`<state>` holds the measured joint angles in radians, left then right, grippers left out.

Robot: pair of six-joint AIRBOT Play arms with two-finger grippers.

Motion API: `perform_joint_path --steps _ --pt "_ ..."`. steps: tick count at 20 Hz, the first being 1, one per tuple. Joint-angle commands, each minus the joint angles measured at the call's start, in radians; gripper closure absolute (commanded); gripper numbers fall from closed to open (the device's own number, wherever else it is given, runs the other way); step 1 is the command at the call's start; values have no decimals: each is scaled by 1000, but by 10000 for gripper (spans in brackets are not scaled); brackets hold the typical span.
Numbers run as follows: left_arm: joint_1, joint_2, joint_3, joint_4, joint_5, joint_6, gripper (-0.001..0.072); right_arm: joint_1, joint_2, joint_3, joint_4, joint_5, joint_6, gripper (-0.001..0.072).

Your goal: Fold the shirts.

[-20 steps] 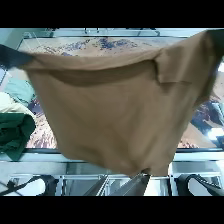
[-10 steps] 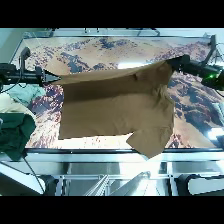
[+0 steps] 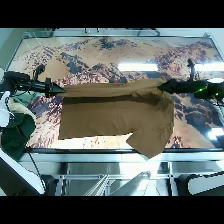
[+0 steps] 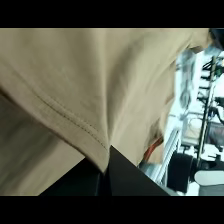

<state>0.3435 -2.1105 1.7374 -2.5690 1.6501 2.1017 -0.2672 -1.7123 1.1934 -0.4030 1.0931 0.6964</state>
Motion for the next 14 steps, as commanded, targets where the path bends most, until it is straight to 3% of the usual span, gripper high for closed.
perform_joint_path --steps 1,8,9,11,12,13,14 --pt "-2 -12 -46 64 -2 -24 696 -1 -2 -66 -58 -36 12 697" --pt "-2 -12 -171 63 2 -24 694 -13 0 -80 -69 -37 53 697" --pt "-2 -11 -170 62 4 -24 576 -19 2 -80 -69 -35 63 696" --pt "-2 -7 -163 56 18 -25 175 -33 7 -80 -69 8 69 685" --pt "-2 -7 -144 55 40 -33 62 -46 12 -79 -70 46 83 547" --pt "-1 -6 -115 55 79 -62 56 -68 23 -79 -76 92 112 400" --pt "0 -5 -83 55 125 -97 57 -99 38 -79 -91 143 149 385"
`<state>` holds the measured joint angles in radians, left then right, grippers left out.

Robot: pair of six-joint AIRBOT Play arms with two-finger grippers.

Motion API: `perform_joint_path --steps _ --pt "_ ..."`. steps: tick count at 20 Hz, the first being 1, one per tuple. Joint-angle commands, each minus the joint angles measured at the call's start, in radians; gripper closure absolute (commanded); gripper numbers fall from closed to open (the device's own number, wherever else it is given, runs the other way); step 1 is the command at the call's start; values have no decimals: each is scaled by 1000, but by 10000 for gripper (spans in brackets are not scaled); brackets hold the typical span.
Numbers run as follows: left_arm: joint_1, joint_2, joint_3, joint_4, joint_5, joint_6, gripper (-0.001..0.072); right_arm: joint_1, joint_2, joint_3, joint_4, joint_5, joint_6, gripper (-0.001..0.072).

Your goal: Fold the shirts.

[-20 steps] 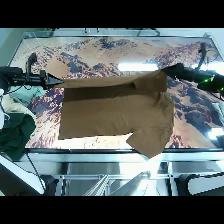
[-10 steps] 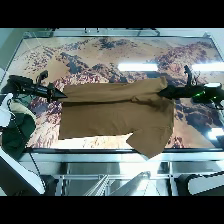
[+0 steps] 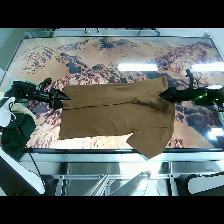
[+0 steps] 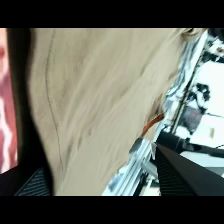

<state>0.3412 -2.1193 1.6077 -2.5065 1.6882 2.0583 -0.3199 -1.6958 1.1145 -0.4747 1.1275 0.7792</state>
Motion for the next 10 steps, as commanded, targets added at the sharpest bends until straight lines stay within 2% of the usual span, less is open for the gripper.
perform_joint_path --steps 1,2,3,7,8,9,10 --pt "5 13 75 -7 129 -84 62 -85 43 0 -43 168 98 368" --pt "14 37 78 -7 138 -93 80 -124 65 -1 -70 216 140 314" --pt "25 80 53 -7 122 -92 106 -167 93 -2 -118 259 179 311" --pt "122 292 -175 -4 95 -41 106 -299 229 -93 -452 320 336 310" --pt "156 340 -235 4 74 -27 105 -320 269 -153 -516 322 372 281" --pt "196 386 -298 4 43 -22 105 -343 313 -229 -552 318 394 178" --pt "231 422 -352 3 21 -23 105 -359 347 -298 -557 311 396 173"
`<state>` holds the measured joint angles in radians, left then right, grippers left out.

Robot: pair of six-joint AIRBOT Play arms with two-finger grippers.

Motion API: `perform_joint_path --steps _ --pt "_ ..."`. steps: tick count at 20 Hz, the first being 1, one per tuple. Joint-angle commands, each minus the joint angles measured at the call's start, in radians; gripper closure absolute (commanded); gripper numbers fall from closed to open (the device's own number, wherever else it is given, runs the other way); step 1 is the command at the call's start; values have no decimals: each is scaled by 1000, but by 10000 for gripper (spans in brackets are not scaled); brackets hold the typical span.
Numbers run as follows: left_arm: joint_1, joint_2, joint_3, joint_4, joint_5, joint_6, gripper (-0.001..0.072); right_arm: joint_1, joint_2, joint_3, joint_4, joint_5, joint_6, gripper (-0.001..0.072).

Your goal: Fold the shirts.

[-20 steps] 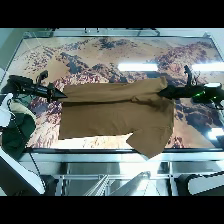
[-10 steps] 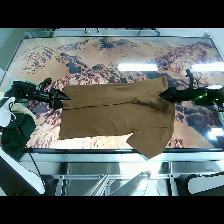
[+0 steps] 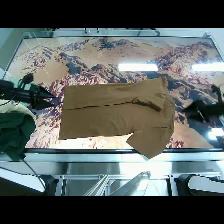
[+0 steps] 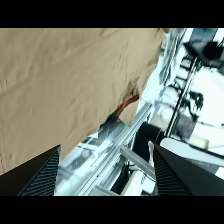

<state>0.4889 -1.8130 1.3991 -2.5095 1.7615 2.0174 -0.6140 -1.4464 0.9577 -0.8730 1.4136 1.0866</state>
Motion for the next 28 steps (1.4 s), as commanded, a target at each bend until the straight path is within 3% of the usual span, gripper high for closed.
perform_joint_path --steps 1,4,8,10,18,21,28 --pt "120 147 -196 6 -69 17 105 -76 125 -211 -156 12 82 173" --pt "186 205 -320 6 -76 15 104 -63 138 -346 -107 -60 11 173" --pt "223 242 -468 48 -97 16 104 -22 96 -434 132 -158 -132 177" --pt "223 243 -512 115 -119 15 105 34 66 -442 214 -184 -169 237" --pt "220 243 -607 141 -282 15 105 167 39 -441 299 -225 -201 236" --pt "161 243 -627 233 -354 3 105 167 39 -441 304 -224 -206 236" --pt "-112 239 -581 241 -364 -12 107 167 39 -441 325 -196 -214 236"
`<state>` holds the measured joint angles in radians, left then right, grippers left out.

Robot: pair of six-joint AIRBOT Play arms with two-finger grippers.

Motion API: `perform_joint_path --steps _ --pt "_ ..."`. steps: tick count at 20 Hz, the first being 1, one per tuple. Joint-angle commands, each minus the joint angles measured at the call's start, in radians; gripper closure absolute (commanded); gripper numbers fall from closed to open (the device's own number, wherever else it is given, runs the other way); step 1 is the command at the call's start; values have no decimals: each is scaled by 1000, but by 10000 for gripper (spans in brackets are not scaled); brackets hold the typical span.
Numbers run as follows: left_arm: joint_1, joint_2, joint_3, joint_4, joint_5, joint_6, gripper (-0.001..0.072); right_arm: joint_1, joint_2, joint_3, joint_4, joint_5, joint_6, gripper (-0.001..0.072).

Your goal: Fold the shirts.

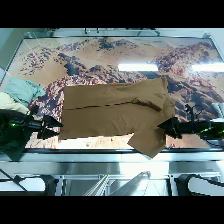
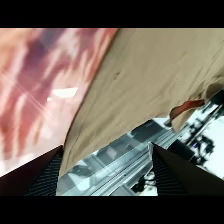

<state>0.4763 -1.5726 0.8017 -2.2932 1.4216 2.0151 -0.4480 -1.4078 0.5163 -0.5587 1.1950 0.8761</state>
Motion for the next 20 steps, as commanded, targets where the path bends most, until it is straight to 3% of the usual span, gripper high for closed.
perform_joint_path --steps 1,4,5,6,8,9,14,20 --pt "-129 -2 23 24 -23 -10 124 1 0 0 11 32 -10 236" --pt "-185 -1 52 24 14 -9 353 1 0 0 13 53 -14 236" --pt "-193 -1 72 24 43 -8 540 1 0 0 14 66 -17 239" --pt "-193 -1 93 24 72 -7 696 1 0 0 14 80 -17 341" --pt "-193 -1 137 24 134 -7 695 1 0 0 13 136 -40 659" --pt "-192 -1 158 26 159 -8 695 0 0 0 13 167 -42 694" --pt "-184 -1 202 192 214 -46 694 -62 53 3 -15 307 11 695" --pt "-76 -1 143 260 224 -76 694 -271 229 3 -132 299 138 695"
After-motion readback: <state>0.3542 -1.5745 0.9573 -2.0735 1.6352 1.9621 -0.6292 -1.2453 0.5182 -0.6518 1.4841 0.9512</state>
